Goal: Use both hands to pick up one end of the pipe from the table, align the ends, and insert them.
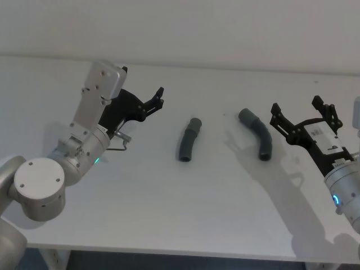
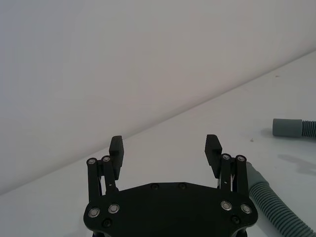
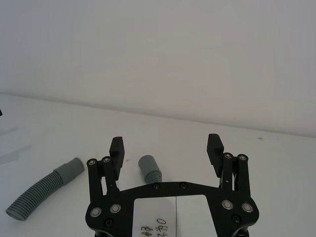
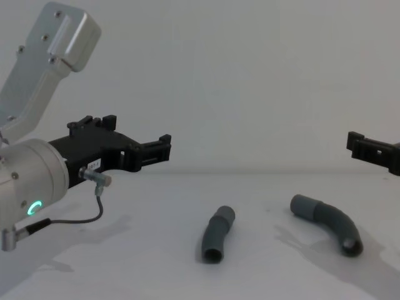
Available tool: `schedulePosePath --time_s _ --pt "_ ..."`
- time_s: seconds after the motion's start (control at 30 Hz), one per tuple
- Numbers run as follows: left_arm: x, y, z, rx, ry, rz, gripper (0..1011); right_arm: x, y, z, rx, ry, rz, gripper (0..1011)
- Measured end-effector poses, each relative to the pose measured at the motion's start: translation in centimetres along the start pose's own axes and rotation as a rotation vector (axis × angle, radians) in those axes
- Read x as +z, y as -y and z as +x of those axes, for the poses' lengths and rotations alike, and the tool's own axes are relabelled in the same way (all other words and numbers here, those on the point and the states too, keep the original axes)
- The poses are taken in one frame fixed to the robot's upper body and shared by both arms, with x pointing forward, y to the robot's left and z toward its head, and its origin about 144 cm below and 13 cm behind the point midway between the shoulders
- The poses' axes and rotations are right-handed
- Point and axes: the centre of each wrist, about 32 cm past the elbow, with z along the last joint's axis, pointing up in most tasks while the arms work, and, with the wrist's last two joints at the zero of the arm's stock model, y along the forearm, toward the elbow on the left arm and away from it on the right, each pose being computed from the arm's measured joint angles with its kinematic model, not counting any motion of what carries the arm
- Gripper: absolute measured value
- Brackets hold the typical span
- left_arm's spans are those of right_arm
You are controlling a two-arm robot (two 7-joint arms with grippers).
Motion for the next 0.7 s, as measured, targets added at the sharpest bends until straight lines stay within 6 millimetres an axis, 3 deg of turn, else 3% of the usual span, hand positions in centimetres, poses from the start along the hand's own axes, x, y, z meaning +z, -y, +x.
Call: schedulePosePath --time_s 0.7 --pt "0.00 0.00 0.00 0.000 0.000 0.000 1002 0.00 0.00 0.00 0.000 0.000 0.000 1001"
